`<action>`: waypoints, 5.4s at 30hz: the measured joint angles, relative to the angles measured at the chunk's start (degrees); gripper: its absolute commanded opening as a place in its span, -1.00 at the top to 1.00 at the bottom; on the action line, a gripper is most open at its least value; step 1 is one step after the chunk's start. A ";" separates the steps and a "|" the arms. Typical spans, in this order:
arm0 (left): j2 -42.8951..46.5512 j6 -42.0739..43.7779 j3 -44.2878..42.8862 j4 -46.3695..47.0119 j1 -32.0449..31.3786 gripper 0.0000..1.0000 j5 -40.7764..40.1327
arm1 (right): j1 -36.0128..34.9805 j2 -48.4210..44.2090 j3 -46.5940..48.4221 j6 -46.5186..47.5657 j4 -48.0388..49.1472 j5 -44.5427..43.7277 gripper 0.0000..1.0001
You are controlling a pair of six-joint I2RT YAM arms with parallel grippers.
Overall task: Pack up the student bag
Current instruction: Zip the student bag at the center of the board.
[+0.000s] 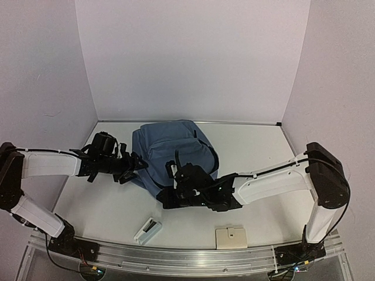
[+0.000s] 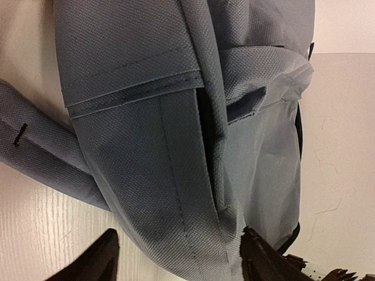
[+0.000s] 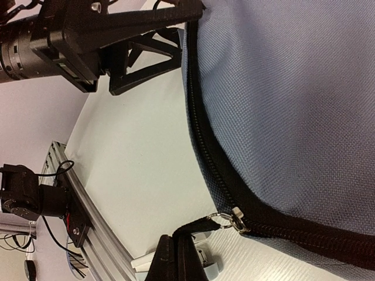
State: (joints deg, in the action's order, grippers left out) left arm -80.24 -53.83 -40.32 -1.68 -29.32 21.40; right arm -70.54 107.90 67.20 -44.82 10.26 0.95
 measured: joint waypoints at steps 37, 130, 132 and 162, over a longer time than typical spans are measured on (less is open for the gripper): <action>-1.54 11.18 -1.86 -4.82 14.18 1.00 4.38 | 10.26 -18.98 -9.80 0.21 -18.54 -10.66 1.00; 7.93 0.18 0.78 -10.49 6.25 0.99 -3.90 | 20.49 -9.91 -9.05 11.81 -9.45 -5.99 1.00; 8.92 0.44 0.92 -10.66 7.18 0.99 -2.89 | 21.95 -10.00 -9.32 12.43 -9.21 -5.19 1.00; 9.92 4.57 1.31 -13.92 9.77 0.99 -2.22 | 41.32 0.26 6.69 30.02 -14.50 8.45 -0.20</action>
State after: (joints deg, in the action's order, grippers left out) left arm -70.32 -49.26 -39.00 -15.59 -19.55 19.18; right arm -29.22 108.16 73.89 -14.80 -4.24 9.40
